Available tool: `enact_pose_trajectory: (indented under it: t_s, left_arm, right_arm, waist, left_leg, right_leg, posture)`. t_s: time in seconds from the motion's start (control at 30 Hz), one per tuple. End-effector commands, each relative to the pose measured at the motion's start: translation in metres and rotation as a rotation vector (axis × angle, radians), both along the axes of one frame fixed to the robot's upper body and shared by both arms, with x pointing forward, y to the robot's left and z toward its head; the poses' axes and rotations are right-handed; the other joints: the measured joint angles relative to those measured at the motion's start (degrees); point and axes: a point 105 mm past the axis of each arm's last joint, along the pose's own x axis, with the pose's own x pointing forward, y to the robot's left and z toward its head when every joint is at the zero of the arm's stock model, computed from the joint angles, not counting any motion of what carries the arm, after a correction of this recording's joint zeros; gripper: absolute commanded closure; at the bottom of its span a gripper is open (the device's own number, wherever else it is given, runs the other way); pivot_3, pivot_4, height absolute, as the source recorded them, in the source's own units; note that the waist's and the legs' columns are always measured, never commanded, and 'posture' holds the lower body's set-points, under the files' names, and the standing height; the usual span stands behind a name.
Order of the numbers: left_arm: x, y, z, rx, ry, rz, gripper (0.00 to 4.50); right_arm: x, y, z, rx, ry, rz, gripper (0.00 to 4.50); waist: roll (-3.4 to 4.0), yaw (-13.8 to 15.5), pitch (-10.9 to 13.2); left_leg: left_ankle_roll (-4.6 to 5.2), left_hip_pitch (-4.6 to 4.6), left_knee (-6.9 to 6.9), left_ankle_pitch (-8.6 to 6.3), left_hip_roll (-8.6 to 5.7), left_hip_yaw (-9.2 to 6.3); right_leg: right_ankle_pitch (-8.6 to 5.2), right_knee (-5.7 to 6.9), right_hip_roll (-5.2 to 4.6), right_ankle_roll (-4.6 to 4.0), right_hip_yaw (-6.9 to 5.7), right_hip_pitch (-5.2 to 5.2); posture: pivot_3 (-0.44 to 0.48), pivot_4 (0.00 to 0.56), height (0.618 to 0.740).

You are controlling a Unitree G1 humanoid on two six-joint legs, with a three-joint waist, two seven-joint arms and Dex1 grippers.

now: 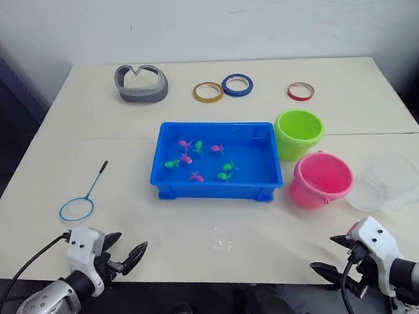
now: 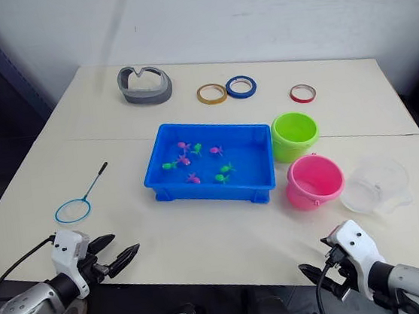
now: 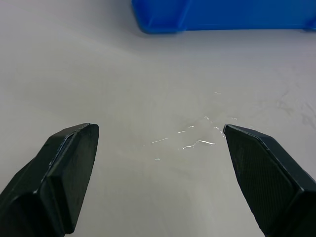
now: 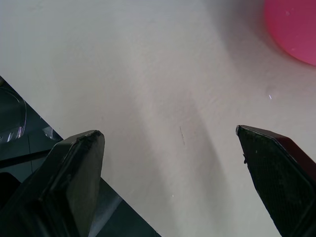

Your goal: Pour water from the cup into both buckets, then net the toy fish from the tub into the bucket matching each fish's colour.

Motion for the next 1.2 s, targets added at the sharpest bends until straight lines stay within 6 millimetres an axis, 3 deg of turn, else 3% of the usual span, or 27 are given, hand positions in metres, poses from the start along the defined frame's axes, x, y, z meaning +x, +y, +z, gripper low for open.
enact_pose_trajectory:
  t_s: [0.03, 0.3, 0.47, 0.57, 0.7, 0.9, 1.03, 1.2]
  left_arm:
    - [0.001, 0.002, 0.010, 0.017, -0.045, -0.001, 0.08]
    - [0.003, 0.003, 0.012, 0.031, -0.045, -0.007, 0.08]
    - [0.012, 0.032, 0.019, 0.099, -0.032, -0.050, 0.08]
    - [0.019, 0.050, 0.035, 0.150, -0.035, -0.139, 0.08]
    - [0.037, 0.055, 0.067, 0.183, -0.094, -0.247, 0.08]
    - [0.076, 0.013, 0.125, 0.217, -0.234, -0.504, 0.08]
    - [0.101, -0.028, 0.148, 0.208, -0.293, -0.678, 0.08]
    - [0.111, -0.086, 0.163, 0.128, -0.328, -0.881, 0.08]
  right_arm:
    - [-0.001, 0.003, 0.004, -0.007, -0.008, 0.027, 0.00]
    - [0.000, 0.002, 0.004, -0.011, -0.008, 0.023, 0.00]
    - [-0.001, -0.001, 0.004, -0.013, -0.009, -0.005, 0.00]
    - [-0.003, -0.007, 0.004, -0.022, -0.008, -0.036, 0.00]
    - [-0.006, -0.014, 0.005, -0.035, -0.013, -0.070, 0.00]
    - [-0.010, -0.043, 0.006, -0.090, -0.024, -0.251, 0.00]
    - [-0.018, -0.066, 0.005, -0.155, -0.025, -0.415, 0.00]
    - [-0.022, -0.092, 0.010, -0.207, -0.088, -0.673, 0.00]
  waist:
    - [0.00, 0.0, 0.0]
    - [0.00, 0.0, 0.0]
    - [0.00, 0.0, 0.0]
    - [0.01, 0.0, 0.0]
    - [0.02, 0.1, 0.0]
    - [0.02, 0.3, 0.0]
    - [0.05, 0.2, 0.0]
    - [0.08, -0.3, 0.0]
  left_leg:
    - [0.00, 0.00, 0.00, 0.00, 0.00, 0.00]
    - [0.00, 0.00, 0.00, 0.00, 0.00, 0.00]
    - [-0.03, 0.02, 0.00, 0.02, 0.00, -0.01]
    - [-0.03, 0.02, -0.01, 0.02, 0.00, 0.00]
    - [-0.03, -0.02, -0.01, 0.02, 0.00, 0.00]
    - [-0.11, -0.05, -0.01, 0.05, -0.02, 0.00]
    - [-0.36, -0.03, -0.01, 0.19, -0.04, 0.11]
    - [-0.49, 0.02, 0.00, 0.26, -0.03, 0.30]
  right_leg:
    - [0.00, 0.00, 0.00, 0.00, 0.00, 0.00]
    - [0.00, 0.00, 0.00, 0.00, 0.00, 0.00]
    - [-0.01, 0.04, 0.02, -0.02, -0.01, -0.02]
    - [-0.02, 0.03, 0.00, -0.05, -0.02, -0.03]
    - [-0.02, 0.01, -0.06, -0.05, -0.05, -0.04]
    - [-0.02, 0.00, -0.09, -0.05, -0.12, -0.03]
    - [-0.04, 0.04, -0.05, -0.02, -0.05, -0.03]
    - [-0.06, 0.21, 0.03, 0.02, 0.13, -0.12]
  posture:
    - [0.000, 0.150, 0.693]
    - [0.000, 0.150, 0.693]
    - [0.000, 0.150, 0.693]
    - [0.000, 0.150, 0.693]
    - [0.000, 0.150, 0.693]
    - [0.000, 0.150, 0.693]
    - [0.000, 0.150, 0.693]
    - [0.000, 0.150, 0.693]
